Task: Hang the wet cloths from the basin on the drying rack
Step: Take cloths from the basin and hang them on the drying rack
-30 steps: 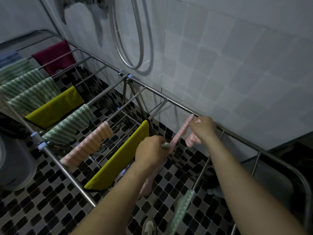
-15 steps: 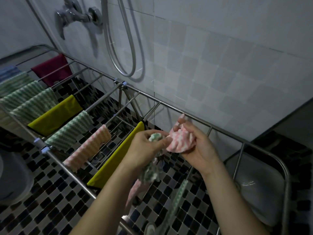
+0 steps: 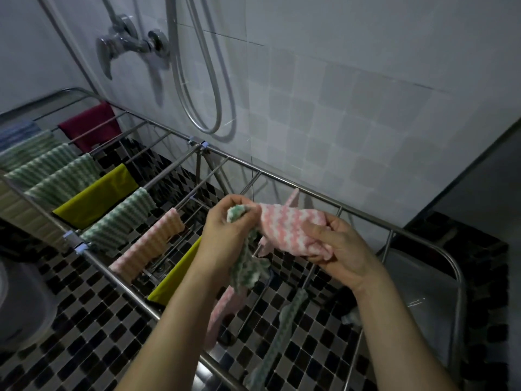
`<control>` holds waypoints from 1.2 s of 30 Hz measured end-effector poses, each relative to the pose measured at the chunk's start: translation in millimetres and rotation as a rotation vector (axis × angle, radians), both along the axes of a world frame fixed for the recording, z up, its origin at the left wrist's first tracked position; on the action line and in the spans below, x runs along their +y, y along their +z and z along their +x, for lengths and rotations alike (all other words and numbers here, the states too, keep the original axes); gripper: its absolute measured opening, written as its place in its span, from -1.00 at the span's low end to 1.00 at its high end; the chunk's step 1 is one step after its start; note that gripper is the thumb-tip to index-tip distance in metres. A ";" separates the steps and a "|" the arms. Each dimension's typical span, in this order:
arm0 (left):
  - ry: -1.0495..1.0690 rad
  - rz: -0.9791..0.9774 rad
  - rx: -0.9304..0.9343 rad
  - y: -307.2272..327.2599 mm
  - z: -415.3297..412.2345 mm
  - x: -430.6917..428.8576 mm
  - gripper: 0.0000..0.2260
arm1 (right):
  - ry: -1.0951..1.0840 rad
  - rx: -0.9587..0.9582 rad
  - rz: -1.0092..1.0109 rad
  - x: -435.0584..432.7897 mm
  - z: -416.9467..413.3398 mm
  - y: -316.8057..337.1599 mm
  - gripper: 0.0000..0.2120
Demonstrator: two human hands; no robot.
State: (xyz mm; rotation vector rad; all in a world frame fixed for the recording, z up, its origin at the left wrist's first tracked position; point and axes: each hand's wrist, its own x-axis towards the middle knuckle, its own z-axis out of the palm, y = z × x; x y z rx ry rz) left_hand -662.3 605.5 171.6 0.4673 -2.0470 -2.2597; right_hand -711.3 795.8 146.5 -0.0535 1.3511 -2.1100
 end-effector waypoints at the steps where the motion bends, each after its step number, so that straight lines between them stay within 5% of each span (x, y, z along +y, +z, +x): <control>1: -0.077 0.003 -0.060 -0.2 0.3 -3.6 -0.88 | 0.001 0.023 0.000 2.4 -0.2 1.7 -0.75; 5: -0.535 -0.111 -0.250 -0.7 2.9 -7.3 -0.79 | 0.073 0.141 0.048 8.3 -1.5 5.5 -0.81; 11: -0.280 -0.008 -0.093 1.1 3.7 -2.3 -0.83 | 0.173 0.160 0.164 32.3 -5.2 0.9 -0.61; 15: -0.125 0.053 -0.061 4.2 4.8 0.2 -0.80 | 0.212 0.207 0.361 49.9 -0.5 7.8 -0.79; 23: -0.400 -0.317 -0.028 9.1 3.4 24.8 -0.90 | -0.229 0.164 0.190 67.2 -5.2 7.4 -0.90; 26: -0.565 -0.341 -0.100 11.3 4.6 43.0 -0.94 | -0.297 0.297 0.324 80.5 -12.7 9.3 -0.86; 31: -0.703 -0.118 -0.205 -7.3 0.9 72.0 -0.93 | -0.309 0.497 0.593 99.0 -33.9 0.9 -0.84; 36: -0.481 -0.434 -0.233 -53.0 -17.0 70.8 -0.87 | -0.267 0.637 1.025 87.2 -55.2 -42.8 -0.97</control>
